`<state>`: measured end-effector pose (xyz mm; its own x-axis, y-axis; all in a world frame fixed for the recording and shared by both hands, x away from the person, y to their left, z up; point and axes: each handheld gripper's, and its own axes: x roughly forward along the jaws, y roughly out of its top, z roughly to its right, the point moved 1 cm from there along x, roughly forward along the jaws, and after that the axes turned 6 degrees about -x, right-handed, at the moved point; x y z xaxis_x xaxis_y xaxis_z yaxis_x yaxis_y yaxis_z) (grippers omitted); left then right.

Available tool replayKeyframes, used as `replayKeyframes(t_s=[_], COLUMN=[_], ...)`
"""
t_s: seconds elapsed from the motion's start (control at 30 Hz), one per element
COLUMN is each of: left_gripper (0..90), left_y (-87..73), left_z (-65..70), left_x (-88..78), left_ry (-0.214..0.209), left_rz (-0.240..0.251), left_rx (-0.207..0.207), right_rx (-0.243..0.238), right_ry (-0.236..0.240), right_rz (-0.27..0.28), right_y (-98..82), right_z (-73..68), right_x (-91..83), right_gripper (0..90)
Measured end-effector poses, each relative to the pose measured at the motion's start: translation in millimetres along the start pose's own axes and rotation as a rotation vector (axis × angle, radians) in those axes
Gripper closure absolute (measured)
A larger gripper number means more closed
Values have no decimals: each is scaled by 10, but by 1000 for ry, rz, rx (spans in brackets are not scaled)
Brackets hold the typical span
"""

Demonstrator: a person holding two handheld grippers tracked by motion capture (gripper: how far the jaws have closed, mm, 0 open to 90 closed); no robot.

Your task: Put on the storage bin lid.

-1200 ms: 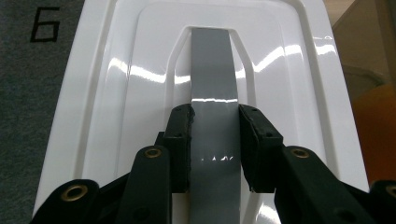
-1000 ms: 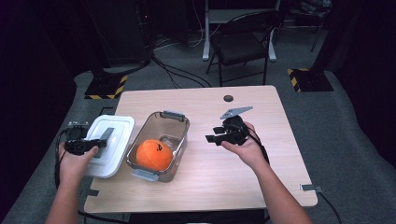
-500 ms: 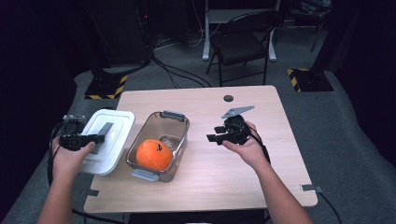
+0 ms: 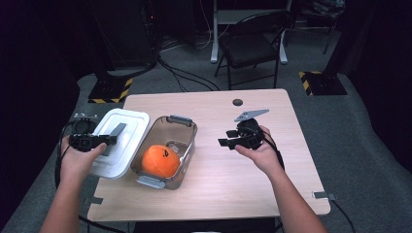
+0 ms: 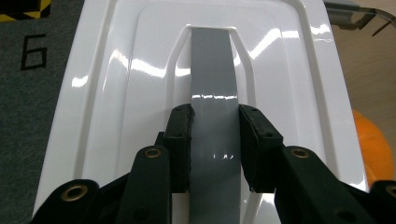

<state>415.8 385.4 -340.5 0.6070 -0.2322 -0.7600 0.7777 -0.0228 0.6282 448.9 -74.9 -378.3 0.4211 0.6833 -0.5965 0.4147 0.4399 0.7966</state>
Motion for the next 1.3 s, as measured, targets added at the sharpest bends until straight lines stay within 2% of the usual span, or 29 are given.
replayKeyframes(t_s=[0.4,0.63,1.3], left_gripper=[663,663,662], left_y=[117,149,195], left_z=[295,485,881], left_x=[87,151,387], left_ry=[-36,-56,-88], left_rz=[-18,-46,-76], left_rx=[34,51,94], right_rx=[18,20,34], right_ry=[-13,-17,-23], right_rz=[3,7,16], right_y=[-13,-28,-48], right_z=[29,56,107], right_x=[-18,-22,-57], right_gripper=[489,490,491])
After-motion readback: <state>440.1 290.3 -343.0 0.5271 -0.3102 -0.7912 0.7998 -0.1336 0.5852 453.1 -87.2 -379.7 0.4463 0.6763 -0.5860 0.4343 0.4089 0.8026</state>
